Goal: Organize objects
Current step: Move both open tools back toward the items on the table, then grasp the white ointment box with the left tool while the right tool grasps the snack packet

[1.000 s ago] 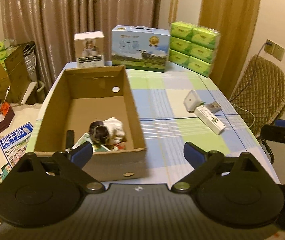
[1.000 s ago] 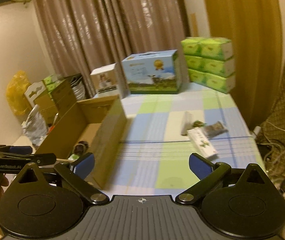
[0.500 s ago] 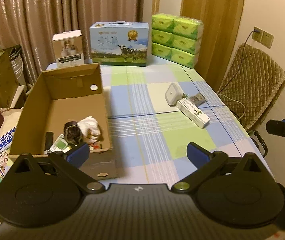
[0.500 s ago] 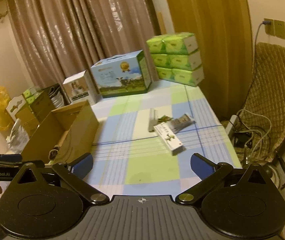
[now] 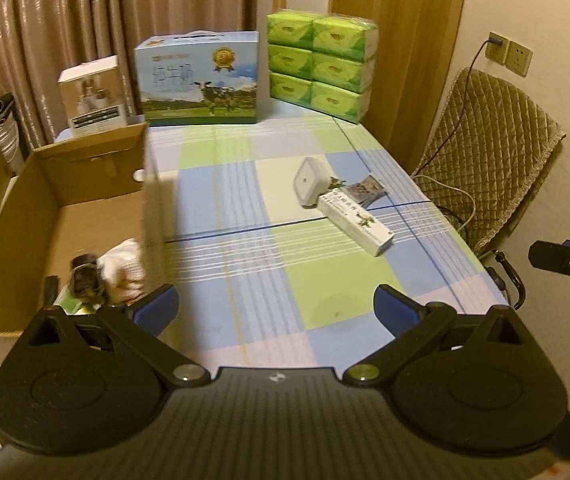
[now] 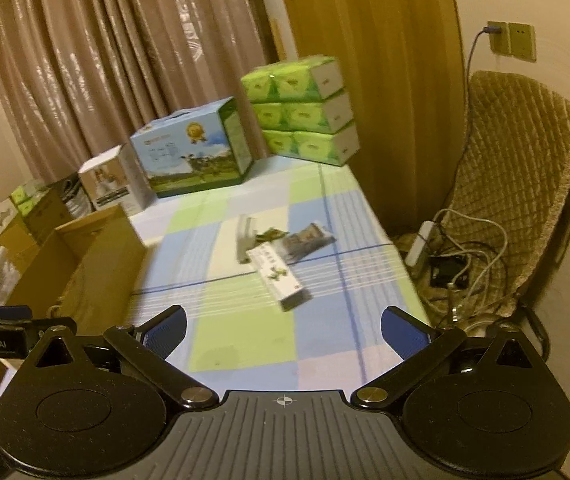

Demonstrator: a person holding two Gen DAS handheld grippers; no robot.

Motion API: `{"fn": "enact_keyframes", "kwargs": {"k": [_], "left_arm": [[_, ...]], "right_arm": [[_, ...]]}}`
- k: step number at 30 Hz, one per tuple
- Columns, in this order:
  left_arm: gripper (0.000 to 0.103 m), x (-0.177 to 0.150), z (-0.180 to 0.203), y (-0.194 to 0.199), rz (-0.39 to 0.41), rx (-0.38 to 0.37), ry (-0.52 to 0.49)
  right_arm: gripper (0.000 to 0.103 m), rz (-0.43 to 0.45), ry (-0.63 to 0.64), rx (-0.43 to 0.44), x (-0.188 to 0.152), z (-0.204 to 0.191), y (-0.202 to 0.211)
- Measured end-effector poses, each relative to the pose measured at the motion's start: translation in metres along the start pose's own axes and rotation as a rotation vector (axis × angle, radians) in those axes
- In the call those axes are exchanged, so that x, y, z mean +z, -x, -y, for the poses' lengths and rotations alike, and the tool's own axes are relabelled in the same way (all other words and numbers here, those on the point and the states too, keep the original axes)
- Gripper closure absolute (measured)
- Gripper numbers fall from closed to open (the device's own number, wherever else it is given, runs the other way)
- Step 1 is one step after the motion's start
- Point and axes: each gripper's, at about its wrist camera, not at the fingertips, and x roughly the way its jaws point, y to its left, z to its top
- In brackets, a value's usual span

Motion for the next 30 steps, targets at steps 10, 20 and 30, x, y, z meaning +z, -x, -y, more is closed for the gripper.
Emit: {"fn": "enact_keyframes", "kwargs": {"k": [10,20,30], "left_arm": [[0.001,0.027,0.045,-0.065,-0.021,-0.037,-0.014],[0.002,0.041,0.069,-0.156,-0.06,-0.011,0.047],[0.018,0.05,0.093,-0.246,-0.079,-0.054,0.113]], "right_arm": [[0.003,-0.026,0.084,-0.031,0.013,0.035,-0.043],[0.034,-0.102,0.162,0.011,0.021,0.067,-0.121],[0.035,-0.133,0.178,-0.015,0.022,0.092,-0.174]]}}
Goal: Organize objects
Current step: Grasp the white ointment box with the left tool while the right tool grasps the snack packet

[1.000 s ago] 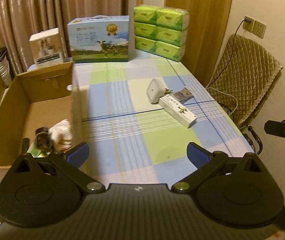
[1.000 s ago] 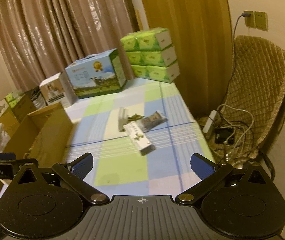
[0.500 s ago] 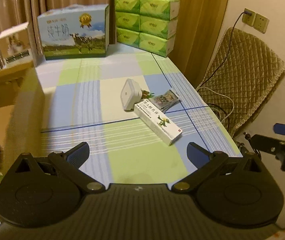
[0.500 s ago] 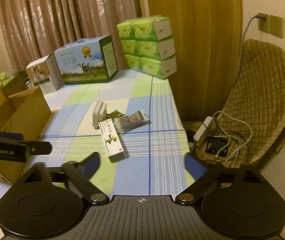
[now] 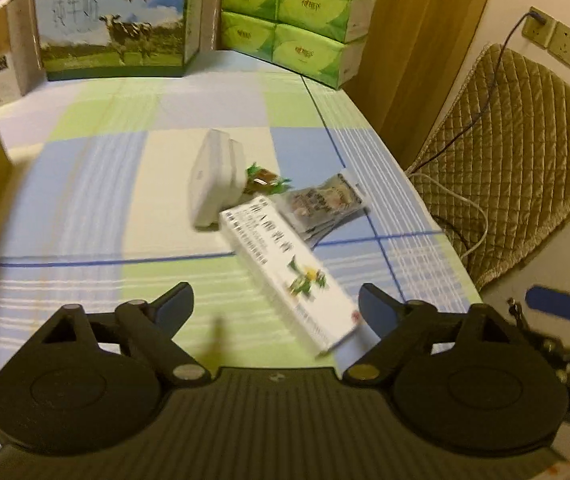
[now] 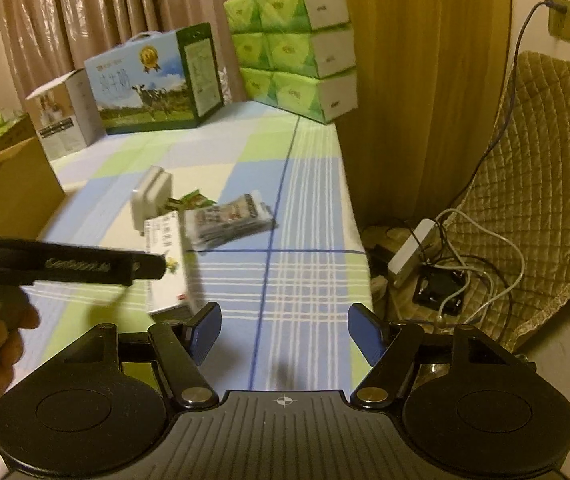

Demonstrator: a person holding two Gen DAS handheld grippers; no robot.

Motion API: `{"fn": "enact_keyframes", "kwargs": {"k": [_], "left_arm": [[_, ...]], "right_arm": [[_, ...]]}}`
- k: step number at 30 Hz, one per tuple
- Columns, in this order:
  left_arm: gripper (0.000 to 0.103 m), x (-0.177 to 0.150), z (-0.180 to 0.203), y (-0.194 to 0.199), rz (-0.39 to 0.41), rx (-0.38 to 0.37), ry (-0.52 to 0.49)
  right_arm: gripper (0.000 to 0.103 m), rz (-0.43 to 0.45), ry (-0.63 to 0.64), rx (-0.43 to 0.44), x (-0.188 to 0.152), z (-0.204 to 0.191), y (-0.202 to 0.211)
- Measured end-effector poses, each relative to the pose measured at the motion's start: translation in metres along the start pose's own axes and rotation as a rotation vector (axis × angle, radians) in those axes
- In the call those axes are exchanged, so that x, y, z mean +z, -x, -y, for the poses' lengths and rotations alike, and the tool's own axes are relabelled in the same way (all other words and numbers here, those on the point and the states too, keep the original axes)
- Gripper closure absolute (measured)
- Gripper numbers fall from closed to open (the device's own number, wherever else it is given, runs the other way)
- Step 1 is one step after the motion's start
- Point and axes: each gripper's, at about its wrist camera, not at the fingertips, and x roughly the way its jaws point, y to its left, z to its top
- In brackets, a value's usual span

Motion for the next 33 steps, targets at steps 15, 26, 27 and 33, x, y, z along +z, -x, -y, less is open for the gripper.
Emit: {"fn": "enact_keyframes", "kwargs": {"k": [15,26,27,33], "left_arm": [[0.07,-0.005,-0.012,-0.026,-0.042,0.046,-0.123],[0.07,-0.026,-0.068,0.009,-0.042,0.083,-0.143],[0.07,-0.026,-0.07,0.01,-0.04,0.078,-0.139],[0.07,-0.027,-0.074,0.009,-0.031,0.049,-0.137]], "right_arm": [[0.034,0.007,0.06,0.063,0.012,-0.011,-0.047],[0.007,0.051,0.252,0.128,0.051,-0.044,-0.116],[0.006,0.055,0.27,0.134,0.055,-0.045,-0.122],[0.003,0.018,0.382,0.154,0.062,-0.052,-0.155]]}}
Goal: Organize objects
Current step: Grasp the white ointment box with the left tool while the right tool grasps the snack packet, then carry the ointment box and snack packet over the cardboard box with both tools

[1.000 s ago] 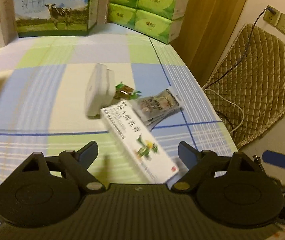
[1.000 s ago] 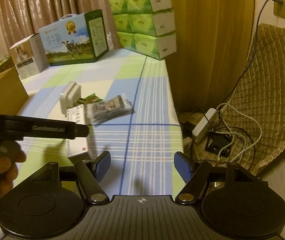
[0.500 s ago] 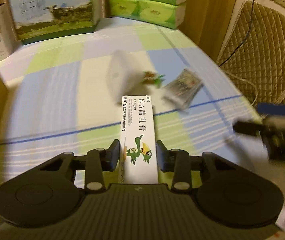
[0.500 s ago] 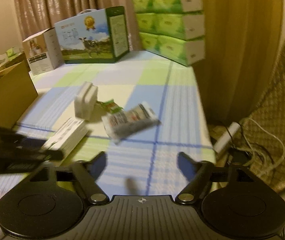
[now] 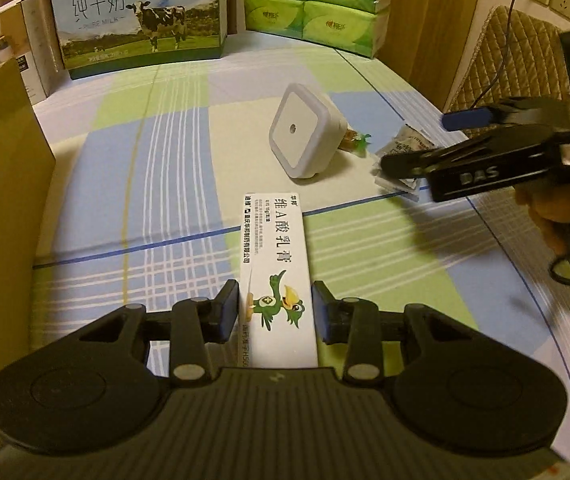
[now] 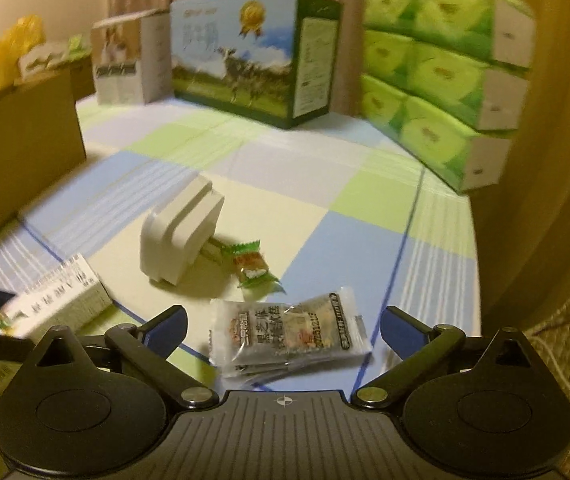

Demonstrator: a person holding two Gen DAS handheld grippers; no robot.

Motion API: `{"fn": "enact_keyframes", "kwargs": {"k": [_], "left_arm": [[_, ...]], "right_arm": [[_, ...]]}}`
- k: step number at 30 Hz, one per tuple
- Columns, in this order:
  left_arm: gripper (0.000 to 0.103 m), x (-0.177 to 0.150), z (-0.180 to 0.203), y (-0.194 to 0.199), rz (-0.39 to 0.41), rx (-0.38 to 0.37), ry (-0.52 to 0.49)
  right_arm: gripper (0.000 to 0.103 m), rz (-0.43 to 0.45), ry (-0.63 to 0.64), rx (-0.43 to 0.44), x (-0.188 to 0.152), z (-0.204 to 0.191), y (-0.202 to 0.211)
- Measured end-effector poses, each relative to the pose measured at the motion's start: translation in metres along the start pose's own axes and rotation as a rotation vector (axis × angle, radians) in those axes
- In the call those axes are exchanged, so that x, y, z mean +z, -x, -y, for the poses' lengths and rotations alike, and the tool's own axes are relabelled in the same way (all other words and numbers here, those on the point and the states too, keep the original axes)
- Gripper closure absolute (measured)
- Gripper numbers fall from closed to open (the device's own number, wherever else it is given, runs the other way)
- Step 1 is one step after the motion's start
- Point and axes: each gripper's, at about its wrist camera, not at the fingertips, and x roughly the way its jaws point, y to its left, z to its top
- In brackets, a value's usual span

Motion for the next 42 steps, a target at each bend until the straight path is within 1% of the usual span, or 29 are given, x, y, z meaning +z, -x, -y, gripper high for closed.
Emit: {"fn": "enact_keyframes", "kwargs": {"k": [4,5,6,7,9,11,14,17,20,22,25,26,29,33,37,41,42], "left_arm": [[0.068,0.002,0.0,-0.003,0.008,-0.008,-0.009],[0.067,0.003,0.0,-0.004,0.012,-0.005,-0.012],[0.067,0.004,0.0,-0.005,0.016,-0.004,-0.013],[0.067,0.005,0.0,-0.005,0.016,-0.004,-0.013],[0.067,0.006,0.0,-0.006,0.015,-0.005,-0.016],[0.067,0.007,0.001,-0.007,0.014,-0.003,-0.029],[0.068,0.005,0.002,-0.006,-0.001,0.0,-0.044],[0.07,-0.003,0.005,0.0,-0.011,-0.005,-0.064],[0.07,-0.015,0.005,0.012,-0.02,-0.014,-0.081],[0.07,-0.026,0.005,0.021,-0.022,-0.013,-0.1],[0.07,-0.034,0.005,0.027,-0.018,-0.012,-0.123],[0.07,-0.035,0.005,0.027,-0.022,-0.012,-0.126],[0.07,-0.035,0.005,0.026,-0.022,-0.011,-0.13],[0.07,-0.032,0.007,0.021,-0.019,-0.008,-0.142],[0.07,-0.029,0.007,0.016,-0.036,-0.009,-0.147],[0.07,-0.029,0.006,0.015,-0.044,-0.016,-0.15],[0.07,-0.029,0.005,0.016,-0.05,-0.017,-0.144]], "right_arm": [[0.004,-0.042,0.037,0.024,-0.002,0.001,-0.012],[0.007,-0.06,0.03,0.031,-0.003,0.001,-0.014],[0.013,-0.069,0.019,0.028,-0.004,0.002,-0.015],[0.021,-0.064,0.003,0.027,-0.005,0.002,-0.013],[0.025,-0.058,-0.038,0.013,-0.008,0.0,-0.005],[0.029,-0.059,-0.038,0.006,-0.013,-0.008,0.005],[0.029,-0.084,-0.049,-0.027,-0.024,-0.026,0.021],[0.029,-0.103,-0.108,-0.023,-0.041,-0.041,0.042],[0.029,-0.112,-0.161,-0.014,-0.058,-0.056,0.063],[0.029,-0.109,-0.161,-0.001,-0.068,-0.066,0.075],[0.025,-0.1,-0.115,0.004,-0.078,-0.079,0.086],[0.023,-0.095,-0.102,-0.002,-0.08,-0.081,0.088],[0.019,-0.087,-0.086,-0.002,-0.083,-0.083,0.089],[0.017,-0.091,-0.056,0.0,-0.086,-0.084,0.086],[0.017,-0.098,-0.065,0.007,-0.089,-0.083,0.083],[0.027,-0.099,-0.092,-0.007,-0.088,-0.084,0.085],[0.028,-0.103,-0.092,-0.015,-0.086,-0.084,0.087]]}}
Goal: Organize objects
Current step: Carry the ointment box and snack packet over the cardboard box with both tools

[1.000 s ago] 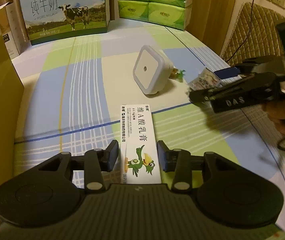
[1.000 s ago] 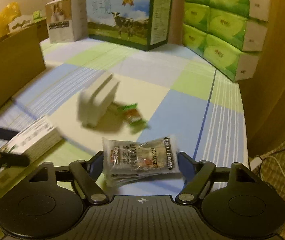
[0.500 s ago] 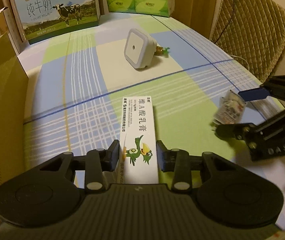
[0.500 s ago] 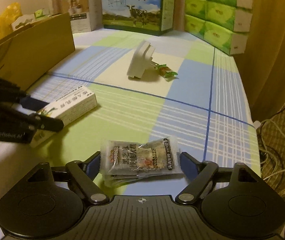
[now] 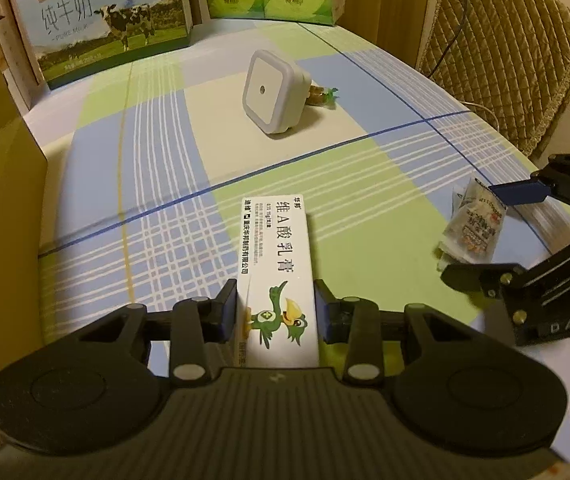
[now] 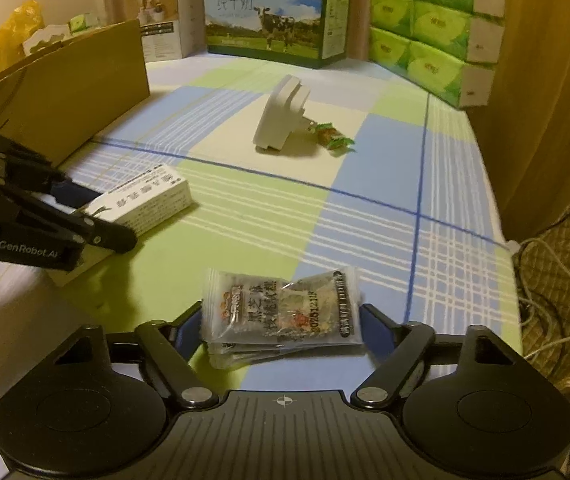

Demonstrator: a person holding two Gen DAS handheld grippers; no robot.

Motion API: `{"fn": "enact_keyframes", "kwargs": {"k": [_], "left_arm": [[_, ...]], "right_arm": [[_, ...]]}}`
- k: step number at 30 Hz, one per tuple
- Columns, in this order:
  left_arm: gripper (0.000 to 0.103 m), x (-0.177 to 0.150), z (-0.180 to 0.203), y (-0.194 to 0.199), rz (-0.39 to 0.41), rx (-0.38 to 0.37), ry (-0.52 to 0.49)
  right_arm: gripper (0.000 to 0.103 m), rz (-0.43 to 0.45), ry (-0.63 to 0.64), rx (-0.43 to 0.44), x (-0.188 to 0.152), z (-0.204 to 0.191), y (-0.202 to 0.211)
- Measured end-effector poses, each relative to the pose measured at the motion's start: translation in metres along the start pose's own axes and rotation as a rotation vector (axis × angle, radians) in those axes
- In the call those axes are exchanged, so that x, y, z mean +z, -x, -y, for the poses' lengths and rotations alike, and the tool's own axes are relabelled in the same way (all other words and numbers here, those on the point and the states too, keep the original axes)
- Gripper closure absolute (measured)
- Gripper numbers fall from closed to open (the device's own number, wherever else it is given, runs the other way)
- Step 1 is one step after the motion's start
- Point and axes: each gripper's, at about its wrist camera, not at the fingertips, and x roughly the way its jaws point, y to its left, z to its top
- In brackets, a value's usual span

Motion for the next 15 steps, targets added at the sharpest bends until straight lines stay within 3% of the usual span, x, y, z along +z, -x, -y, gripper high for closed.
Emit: {"fn": "enact_keyframes", "kwargs": {"k": [8,15], "left_arm": [[0.07,-0.006,0.003,0.024,-0.012,-0.011,0.008],[0.07,-0.005,0.007,0.07,0.02,-0.021,0.037]], "right_arm": [[0.03,0.013,-0.043,-0.022,0.008,-0.001,0.027],[0.03,0.074,-0.105,-0.055,0.025,-0.007,0.079]]}}
